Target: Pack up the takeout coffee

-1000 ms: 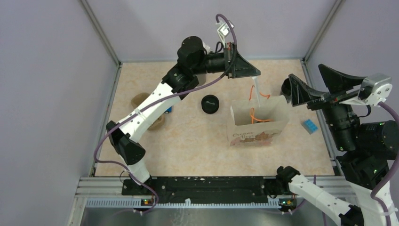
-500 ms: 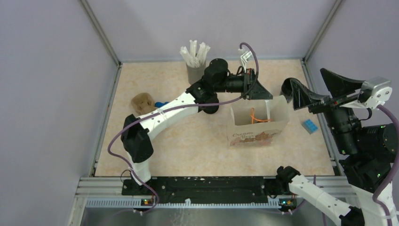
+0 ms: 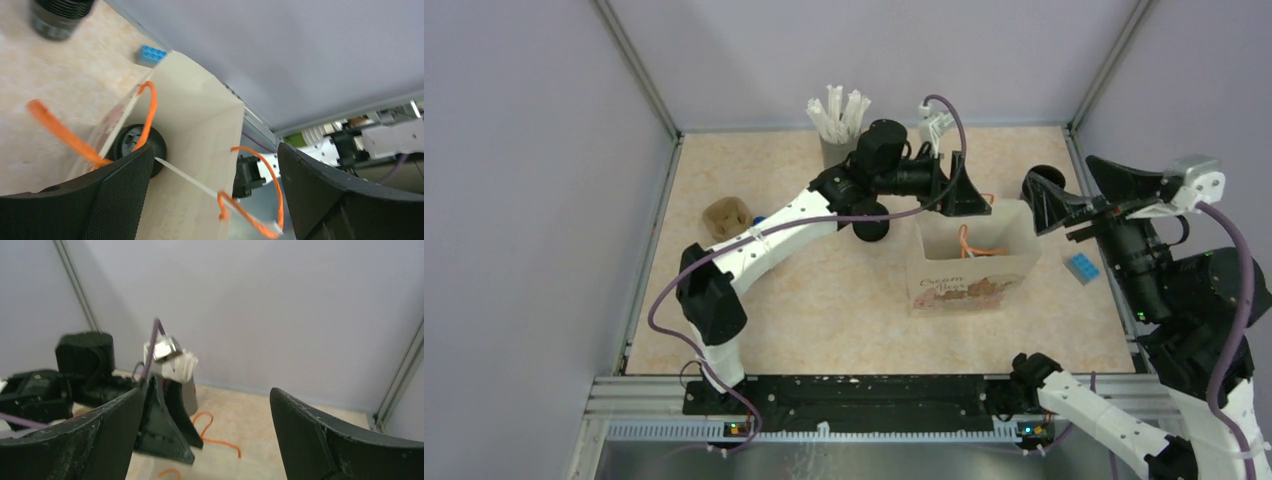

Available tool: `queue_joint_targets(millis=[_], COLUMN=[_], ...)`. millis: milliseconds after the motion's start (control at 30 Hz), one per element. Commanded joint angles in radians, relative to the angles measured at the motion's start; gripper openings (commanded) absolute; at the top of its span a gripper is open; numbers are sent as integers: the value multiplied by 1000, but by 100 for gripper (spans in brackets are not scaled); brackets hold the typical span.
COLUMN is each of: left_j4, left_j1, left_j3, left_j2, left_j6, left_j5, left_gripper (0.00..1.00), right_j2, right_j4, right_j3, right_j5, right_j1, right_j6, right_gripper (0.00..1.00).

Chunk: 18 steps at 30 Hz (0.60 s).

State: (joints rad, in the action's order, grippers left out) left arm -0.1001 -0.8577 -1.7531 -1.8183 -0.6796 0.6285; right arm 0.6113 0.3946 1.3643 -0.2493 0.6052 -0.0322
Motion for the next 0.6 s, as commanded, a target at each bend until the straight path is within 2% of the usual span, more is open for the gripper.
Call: queue_joint_targets(millis=[0,133,267,467,567], left_j4=[-205,-360,-392,-358,-373], left_j1=[47,77,102,110,112], left_j3=[-126,-175,-136,-38,-14], left_j2=[119,184,273,366,373], left_j6=[149,273,340,320,328], left_j5=[-144,-300,-388,-427,-423], left_gripper=[99,99,99,99,99], right_j2=[48,53,54,59,95], right_j4=[241,384,399,348,390], right_j3=[26,-7,-36,-24,10], right_j5=[-74,-84,-15,214,213], right_j1=[-10,-10,-10,-10,-10], right_j6=[167,304,352,207,167], right_gripper=[94,93,91,85,81])
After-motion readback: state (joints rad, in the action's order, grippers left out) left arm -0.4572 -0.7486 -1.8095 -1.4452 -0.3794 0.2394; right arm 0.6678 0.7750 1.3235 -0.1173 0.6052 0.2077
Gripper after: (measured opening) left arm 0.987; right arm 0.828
